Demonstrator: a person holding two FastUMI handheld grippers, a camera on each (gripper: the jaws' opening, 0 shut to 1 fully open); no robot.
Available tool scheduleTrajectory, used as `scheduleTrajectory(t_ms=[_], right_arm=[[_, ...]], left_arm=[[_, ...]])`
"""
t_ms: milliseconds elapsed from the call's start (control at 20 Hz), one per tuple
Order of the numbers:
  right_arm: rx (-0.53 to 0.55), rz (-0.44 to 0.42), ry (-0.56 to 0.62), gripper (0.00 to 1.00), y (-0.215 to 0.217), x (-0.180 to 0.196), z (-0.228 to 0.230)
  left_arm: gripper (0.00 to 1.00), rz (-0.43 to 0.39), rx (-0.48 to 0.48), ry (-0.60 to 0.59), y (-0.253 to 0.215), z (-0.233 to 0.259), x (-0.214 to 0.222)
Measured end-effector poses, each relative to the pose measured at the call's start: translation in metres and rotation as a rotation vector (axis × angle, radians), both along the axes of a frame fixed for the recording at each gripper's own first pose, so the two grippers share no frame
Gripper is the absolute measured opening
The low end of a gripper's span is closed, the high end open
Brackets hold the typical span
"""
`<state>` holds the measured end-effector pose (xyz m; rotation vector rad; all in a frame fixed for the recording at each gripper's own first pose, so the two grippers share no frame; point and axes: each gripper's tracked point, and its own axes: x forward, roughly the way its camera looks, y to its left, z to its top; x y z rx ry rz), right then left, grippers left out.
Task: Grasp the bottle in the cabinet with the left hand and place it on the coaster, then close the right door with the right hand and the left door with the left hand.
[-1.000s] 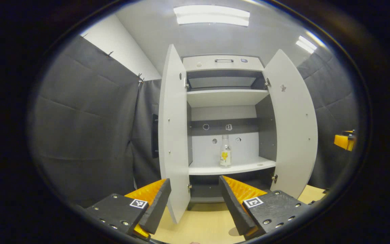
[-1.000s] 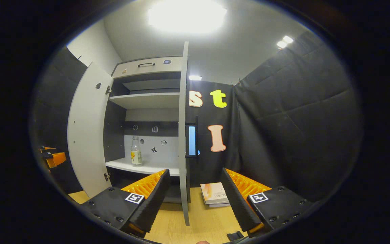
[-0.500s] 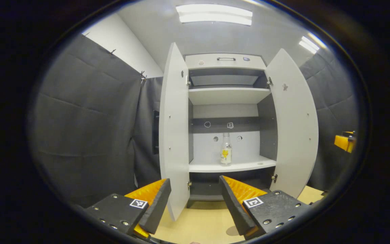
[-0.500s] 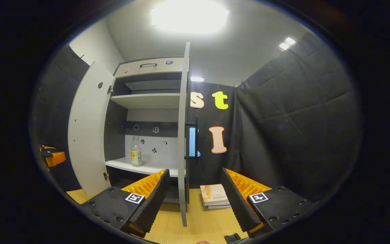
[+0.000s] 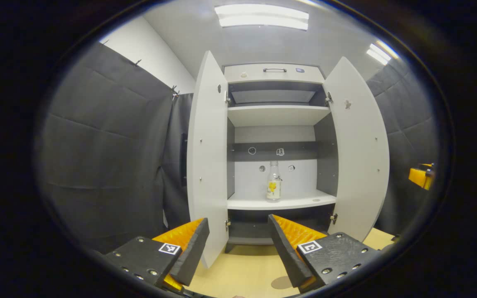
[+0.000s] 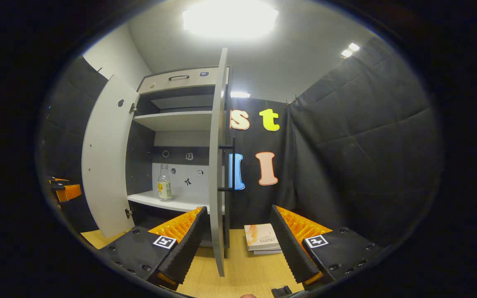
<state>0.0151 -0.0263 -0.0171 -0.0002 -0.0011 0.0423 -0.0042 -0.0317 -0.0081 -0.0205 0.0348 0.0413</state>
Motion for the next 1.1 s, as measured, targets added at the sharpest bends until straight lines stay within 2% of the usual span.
scheduleTrajectory(t_ms=[250,550,850,1100], right_arm=[[0.028,0.046,0.014,0.96,-0.009,0.005,-0.011],[0.027,0.050,0.040,0.96,-0.028,0.007,-0.027],[0.034,-0.001,0.059,0.96,-0.049,0.026,-0.034],[0.012,-0.063,0.059,0.96,-0.065,0.045,-0.034]], left_arm=[[0.88,-0.010,-0.028,-0.017,-0.026,0.009,0.011],[0.87,-0.047,-0.035,-0.041,-0.050,0.035,0.053],[0.87,-0.089,0.012,-0.062,-0.069,0.057,0.116],[0.88,-0.142,-0.044,-0.047,-0.088,0.056,0.171]])
